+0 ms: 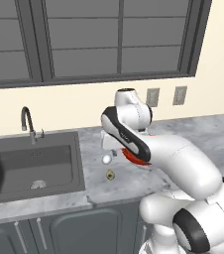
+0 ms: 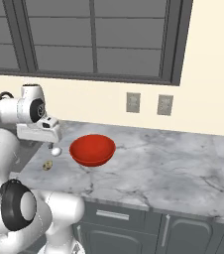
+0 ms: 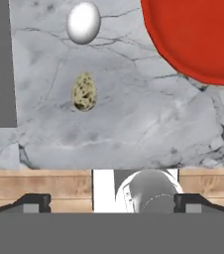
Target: Gather the eggs and milk located in the vicinity of the sink area and place them right next to the bowl.
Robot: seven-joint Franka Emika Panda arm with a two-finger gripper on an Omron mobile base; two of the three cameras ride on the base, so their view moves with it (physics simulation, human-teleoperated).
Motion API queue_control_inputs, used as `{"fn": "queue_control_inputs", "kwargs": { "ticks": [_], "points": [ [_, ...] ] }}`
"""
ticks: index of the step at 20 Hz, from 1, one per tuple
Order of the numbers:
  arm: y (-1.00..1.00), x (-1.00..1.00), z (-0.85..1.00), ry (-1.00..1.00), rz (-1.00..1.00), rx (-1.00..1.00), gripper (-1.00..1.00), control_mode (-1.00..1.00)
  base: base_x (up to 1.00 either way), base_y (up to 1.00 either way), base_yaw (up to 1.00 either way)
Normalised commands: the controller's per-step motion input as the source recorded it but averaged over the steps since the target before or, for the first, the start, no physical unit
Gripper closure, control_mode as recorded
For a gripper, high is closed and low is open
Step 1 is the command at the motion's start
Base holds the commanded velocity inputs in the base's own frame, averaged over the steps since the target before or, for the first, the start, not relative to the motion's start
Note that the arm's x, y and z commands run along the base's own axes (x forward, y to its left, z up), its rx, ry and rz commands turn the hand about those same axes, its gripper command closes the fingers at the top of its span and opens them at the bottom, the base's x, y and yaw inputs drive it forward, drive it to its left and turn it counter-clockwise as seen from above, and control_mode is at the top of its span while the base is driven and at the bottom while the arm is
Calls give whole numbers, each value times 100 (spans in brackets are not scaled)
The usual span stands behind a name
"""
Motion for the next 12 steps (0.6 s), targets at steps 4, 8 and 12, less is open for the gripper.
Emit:
{"fn": "queue_control_inputs", "kwargs": {
  "ticks": [4,8,12],
  "points": [
    [1,4,-93,-10,-2,1,-100,-100,0,0,0],
    [0,14,-63,-1,-3,18,-100,-100,0,0,0],
    [0,31,-23,0,-3,14,-100,-100,0,0,0]
  ]
}}
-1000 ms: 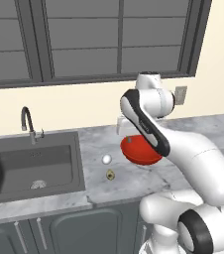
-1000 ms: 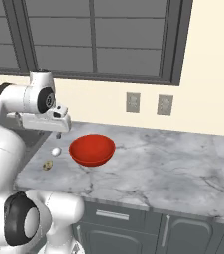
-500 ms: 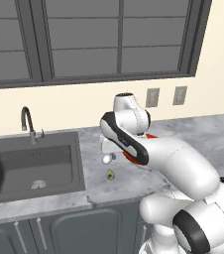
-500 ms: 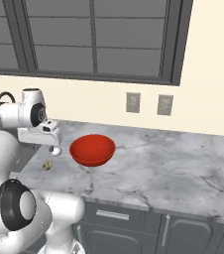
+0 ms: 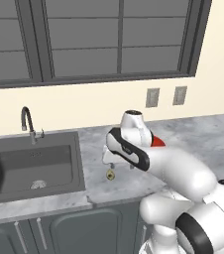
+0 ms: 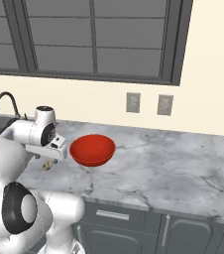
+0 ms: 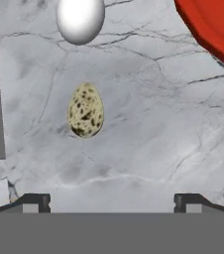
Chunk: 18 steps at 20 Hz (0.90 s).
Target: Gather the eggs and milk located in the vicinity of the sink area and place them right next to the bowl.
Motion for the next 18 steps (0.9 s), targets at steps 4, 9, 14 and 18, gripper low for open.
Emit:
{"fn": "queue_control_inputs", "kwargs": {
  "ticks": [4,9,14,18],
  "points": [
    [15,40,0,7,-2,-1,-100,-100,0,0,0],
    [31,44,-8,8,-3,-6,-100,-100,0,0,0],
    [16,15,-29,0,-3,-4,-100,-100,0,0,0],
    [1,4,-36,0,-1,-3,-100,-100,0,0,0]
  ]
}}
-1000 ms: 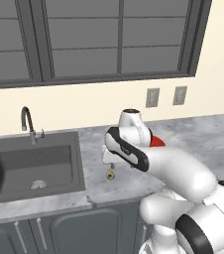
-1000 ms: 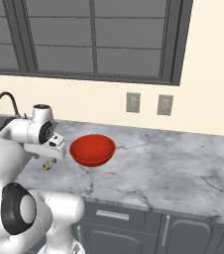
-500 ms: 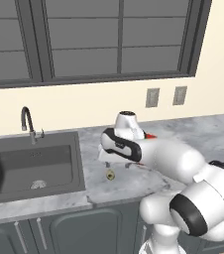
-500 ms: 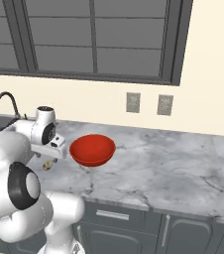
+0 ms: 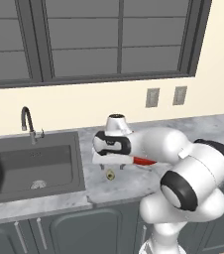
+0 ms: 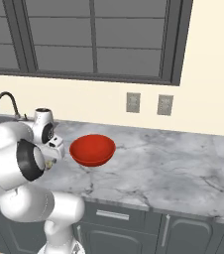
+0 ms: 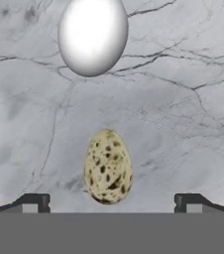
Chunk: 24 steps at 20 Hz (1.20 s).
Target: Gather the eggs and milk located in the vicinity of the sink area and place them right next to the bowl.
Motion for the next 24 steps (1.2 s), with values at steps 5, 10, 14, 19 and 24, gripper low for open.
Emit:
{"fn": "queue_control_inputs", "kwargs": {
  "ticks": [5,10,14,19,24],
  "points": [
    [0,0,-26,0,0,-1,-100,-100,0,0,0],
    [0,0,-39,1,0,0,-100,-100,0,0,0],
    [0,0,-19,1,0,0,-100,-100,0,0,0],
    [0,0,0,0,0,0,100,-100,0,0,0],
    [0,0,0,0,0,0,100,-100,0,0,0]
  ]
}}
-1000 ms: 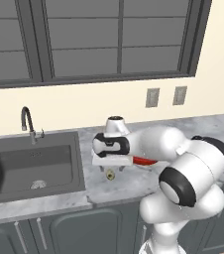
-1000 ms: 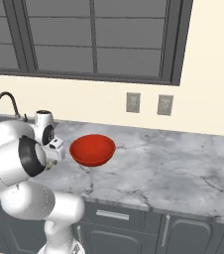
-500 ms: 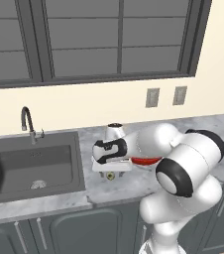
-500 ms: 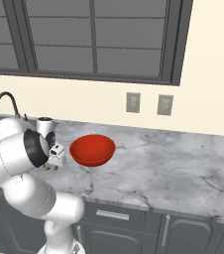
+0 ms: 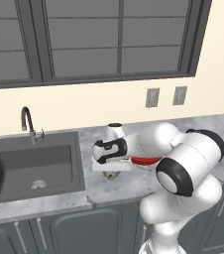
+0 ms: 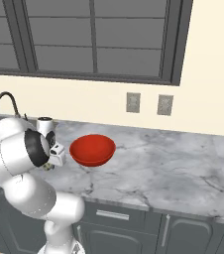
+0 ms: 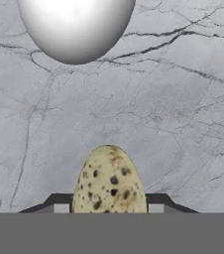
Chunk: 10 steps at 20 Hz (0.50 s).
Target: Gather the eggs and milk located in the vicinity of the sink area and place them right next to the bowl.
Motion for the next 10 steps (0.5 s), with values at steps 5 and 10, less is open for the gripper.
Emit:
{"fn": "queue_control_inputs", "kwargs": {
  "ticks": [5,10],
  "points": [
    [0,0,4,0,0,0,100,-100,0,0,0],
    [-22,-4,85,0,3,1,100,-100,0,0,0]
  ]
}}
